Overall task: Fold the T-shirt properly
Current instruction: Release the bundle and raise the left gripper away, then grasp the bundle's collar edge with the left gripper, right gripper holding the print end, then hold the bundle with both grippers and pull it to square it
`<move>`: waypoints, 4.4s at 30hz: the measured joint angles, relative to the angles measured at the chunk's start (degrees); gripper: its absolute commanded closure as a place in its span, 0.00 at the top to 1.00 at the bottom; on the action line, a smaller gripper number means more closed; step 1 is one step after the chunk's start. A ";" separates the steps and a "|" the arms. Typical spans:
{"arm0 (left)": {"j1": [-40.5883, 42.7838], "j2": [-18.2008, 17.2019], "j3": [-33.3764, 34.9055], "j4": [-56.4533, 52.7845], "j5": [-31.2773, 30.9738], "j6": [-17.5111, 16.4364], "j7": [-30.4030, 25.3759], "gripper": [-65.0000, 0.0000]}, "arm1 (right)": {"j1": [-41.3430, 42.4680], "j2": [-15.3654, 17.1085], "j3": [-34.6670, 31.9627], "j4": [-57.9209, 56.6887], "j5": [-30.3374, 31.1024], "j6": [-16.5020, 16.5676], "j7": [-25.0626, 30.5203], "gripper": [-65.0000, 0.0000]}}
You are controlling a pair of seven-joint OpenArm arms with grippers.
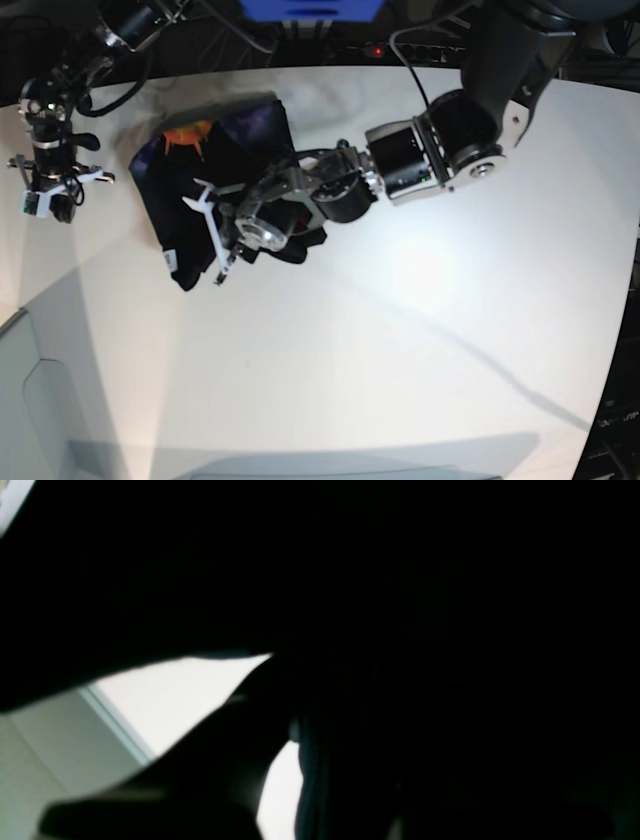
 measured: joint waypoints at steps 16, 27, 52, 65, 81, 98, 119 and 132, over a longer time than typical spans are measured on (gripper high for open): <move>-1.99 -2.49 -11.10 7.76 0.20 -0.55 1.81 0.92 | -0.13 -0.50 -0.07 -0.20 0.13 0.00 -0.02 0.07; 8.17 -8.68 -43.23 23.30 0.37 -0.31 3.17 0.92 | -2.67 -2.14 -8.79 -0.35 0.17 0.00 0.20 0.07; 40.96 -8.63 -96.24 34.07 -23.15 -0.15 16.04 0.86 | -10.23 -5.68 -18.14 12.46 0.61 0.00 -0.04 0.06; 33.90 5.07 -83.47 38.84 -27.82 15.56 15.78 0.30 | -10.97 -5.77 -18.36 12.13 0.59 0.00 0.00 0.07; 34.36 8.87 -72.24 21.99 -27.89 30.38 5.81 0.63 | -12.72 -5.68 -19.15 12.13 0.13 0.00 -0.24 0.07; 34.21 9.01 -65.61 12.63 -29.05 32.96 -3.52 0.33 | -13.81 -5.81 -19.15 12.13 -0.04 0.00 -0.22 0.07; 45.55 6.49 -65.96 28.85 -40.74 41.09 -3.43 0.00 | -13.79 -5.81 -19.15 12.13 0.15 0.00 -0.22 0.07; 43.58 6.67 -71.21 21.97 -40.74 41.13 -7.17 0.00 | -13.97 -5.86 -20.79 12.13 0.15 0.00 -0.22 0.07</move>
